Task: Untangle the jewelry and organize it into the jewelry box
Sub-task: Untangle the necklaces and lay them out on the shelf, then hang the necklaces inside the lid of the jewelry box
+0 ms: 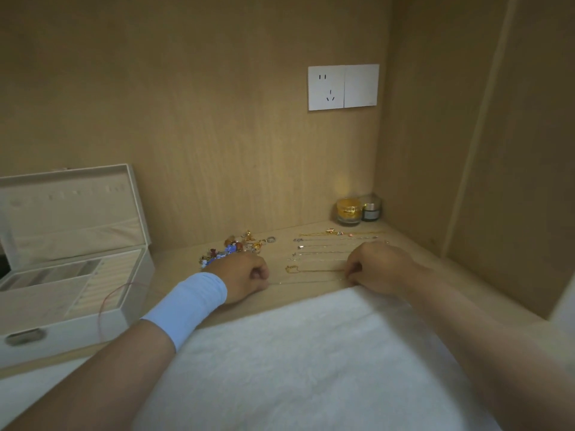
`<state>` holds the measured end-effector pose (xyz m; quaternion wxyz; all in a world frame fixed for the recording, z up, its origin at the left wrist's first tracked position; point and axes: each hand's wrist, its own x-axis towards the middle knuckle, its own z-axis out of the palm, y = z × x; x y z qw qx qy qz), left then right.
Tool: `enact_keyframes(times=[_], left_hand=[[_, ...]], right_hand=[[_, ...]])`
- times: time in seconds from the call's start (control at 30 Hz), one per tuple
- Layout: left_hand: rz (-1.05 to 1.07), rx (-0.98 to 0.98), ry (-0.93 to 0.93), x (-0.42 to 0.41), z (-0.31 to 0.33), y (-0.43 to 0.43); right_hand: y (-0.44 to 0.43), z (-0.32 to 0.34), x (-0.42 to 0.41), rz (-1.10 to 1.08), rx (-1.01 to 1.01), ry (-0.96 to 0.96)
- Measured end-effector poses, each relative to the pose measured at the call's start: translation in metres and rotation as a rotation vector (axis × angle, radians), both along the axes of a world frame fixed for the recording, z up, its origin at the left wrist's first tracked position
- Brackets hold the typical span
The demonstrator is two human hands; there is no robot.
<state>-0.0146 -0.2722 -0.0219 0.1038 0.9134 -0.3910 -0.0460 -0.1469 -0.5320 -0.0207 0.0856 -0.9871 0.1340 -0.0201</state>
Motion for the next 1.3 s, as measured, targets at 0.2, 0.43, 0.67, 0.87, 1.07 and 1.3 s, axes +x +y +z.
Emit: enact_keyframes(times=[0.2,0.43,0.67,0.87,1.07,1.3], left_hand=[[0.138,-0.110,-0.054,0.015,0.032,0.052],[0.207,0.051,-0.137,0.010,0.027,0.114],[0.200,0.244,-0.249,0.006,0.009,0.132],[0.179,0.119,-0.293,0.008,0.005,0.128],[0.231,-0.510,0.130,0.012,0.012,0.134],[0.165,-1.241,0.785,0.006,0.045,0.153]], right_hand=[[0.056,0.027,0.016,0.115,0.025,-0.153],[0.172,0.028,0.065,0.425,0.203,-0.103],[0.221,0.001,0.097,0.444,0.100,-0.015],[0.204,-0.005,0.105,0.377,0.592,-0.202],[0.195,0.008,0.101,0.277,1.250,-0.301],[0.184,0.019,0.103,0.198,1.391,-0.399]])
